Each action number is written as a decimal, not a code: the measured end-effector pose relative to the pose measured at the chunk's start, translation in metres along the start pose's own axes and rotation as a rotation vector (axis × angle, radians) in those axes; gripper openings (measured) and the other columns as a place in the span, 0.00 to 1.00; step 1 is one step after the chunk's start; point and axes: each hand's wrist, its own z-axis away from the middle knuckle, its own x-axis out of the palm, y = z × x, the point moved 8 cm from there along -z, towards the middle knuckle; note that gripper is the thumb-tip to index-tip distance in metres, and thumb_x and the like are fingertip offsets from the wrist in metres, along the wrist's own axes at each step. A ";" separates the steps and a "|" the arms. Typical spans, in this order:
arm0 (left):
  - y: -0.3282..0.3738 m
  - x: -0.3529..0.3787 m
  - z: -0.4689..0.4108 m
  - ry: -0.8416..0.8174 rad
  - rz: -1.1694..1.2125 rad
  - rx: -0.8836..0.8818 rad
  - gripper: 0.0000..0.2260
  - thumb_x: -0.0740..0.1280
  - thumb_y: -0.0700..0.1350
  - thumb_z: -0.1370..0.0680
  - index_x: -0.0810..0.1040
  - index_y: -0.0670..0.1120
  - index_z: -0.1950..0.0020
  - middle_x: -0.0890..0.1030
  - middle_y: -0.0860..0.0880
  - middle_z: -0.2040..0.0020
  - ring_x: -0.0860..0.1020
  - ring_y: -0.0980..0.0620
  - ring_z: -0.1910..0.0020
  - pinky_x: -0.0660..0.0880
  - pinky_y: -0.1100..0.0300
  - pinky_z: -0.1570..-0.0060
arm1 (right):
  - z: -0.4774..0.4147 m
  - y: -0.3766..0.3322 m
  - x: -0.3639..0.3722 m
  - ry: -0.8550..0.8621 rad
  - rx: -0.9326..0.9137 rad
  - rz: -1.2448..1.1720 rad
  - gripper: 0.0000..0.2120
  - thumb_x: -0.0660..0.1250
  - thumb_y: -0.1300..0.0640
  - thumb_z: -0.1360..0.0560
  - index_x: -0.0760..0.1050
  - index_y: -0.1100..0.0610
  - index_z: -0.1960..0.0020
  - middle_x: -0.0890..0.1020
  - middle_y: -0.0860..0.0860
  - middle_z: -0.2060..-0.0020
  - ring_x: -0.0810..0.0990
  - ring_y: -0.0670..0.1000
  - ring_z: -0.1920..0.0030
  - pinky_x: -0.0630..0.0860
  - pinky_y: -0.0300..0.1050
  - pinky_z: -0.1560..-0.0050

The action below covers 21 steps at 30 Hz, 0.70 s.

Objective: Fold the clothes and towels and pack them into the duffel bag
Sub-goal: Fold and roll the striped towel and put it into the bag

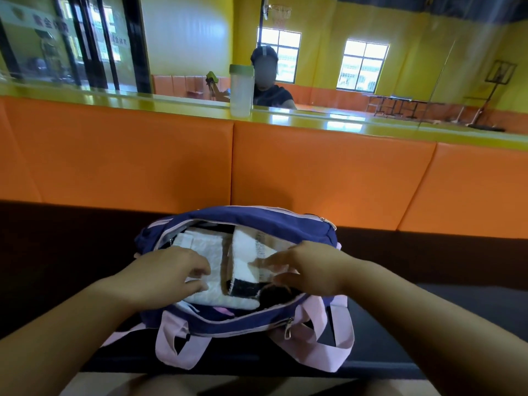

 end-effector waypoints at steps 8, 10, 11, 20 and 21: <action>0.007 -0.081 -0.038 0.162 -0.122 0.039 0.09 0.65 0.59 0.26 0.78 0.59 0.49 0.77 0.62 0.57 0.72 0.66 0.61 0.70 0.66 0.62 | -0.014 0.020 -0.091 0.185 -0.020 0.199 0.13 0.63 0.46 0.24 0.75 0.45 0.41 0.82 0.44 0.47 0.80 0.51 0.48 0.75 0.42 0.52; -0.004 -0.098 -0.056 0.174 -0.118 0.003 0.09 0.65 0.60 0.26 0.78 0.59 0.51 0.79 0.60 0.56 0.74 0.63 0.60 0.75 0.60 0.59 | -0.023 0.029 -0.117 0.244 -0.004 0.230 0.12 0.62 0.47 0.24 0.76 0.45 0.42 0.83 0.44 0.47 0.80 0.50 0.48 0.76 0.43 0.52; -0.011 -0.107 -0.066 0.190 -0.108 -0.014 0.09 0.66 0.60 0.27 0.78 0.59 0.52 0.80 0.60 0.56 0.76 0.61 0.59 0.76 0.57 0.57 | -0.029 0.035 -0.130 0.273 0.007 0.239 0.12 0.62 0.47 0.24 0.76 0.45 0.42 0.83 0.43 0.47 0.80 0.50 0.49 0.76 0.44 0.52; -0.087 -0.168 -0.164 0.282 -0.167 -0.160 0.10 0.67 0.60 0.28 0.76 0.56 0.51 0.79 0.56 0.52 0.77 0.54 0.52 0.77 0.54 0.51 | -0.118 0.091 -0.217 0.469 0.159 0.306 0.14 0.61 0.41 0.25 0.75 0.45 0.43 0.83 0.46 0.50 0.79 0.52 0.48 0.77 0.47 0.51; -0.097 -0.174 -0.174 0.288 -0.194 -0.181 0.13 0.67 0.59 0.27 0.76 0.55 0.47 0.78 0.54 0.48 0.76 0.53 0.49 0.76 0.54 0.48 | -0.129 0.096 -0.224 0.493 0.169 0.321 0.14 0.61 0.41 0.25 0.74 0.45 0.42 0.83 0.46 0.50 0.79 0.53 0.47 0.77 0.47 0.51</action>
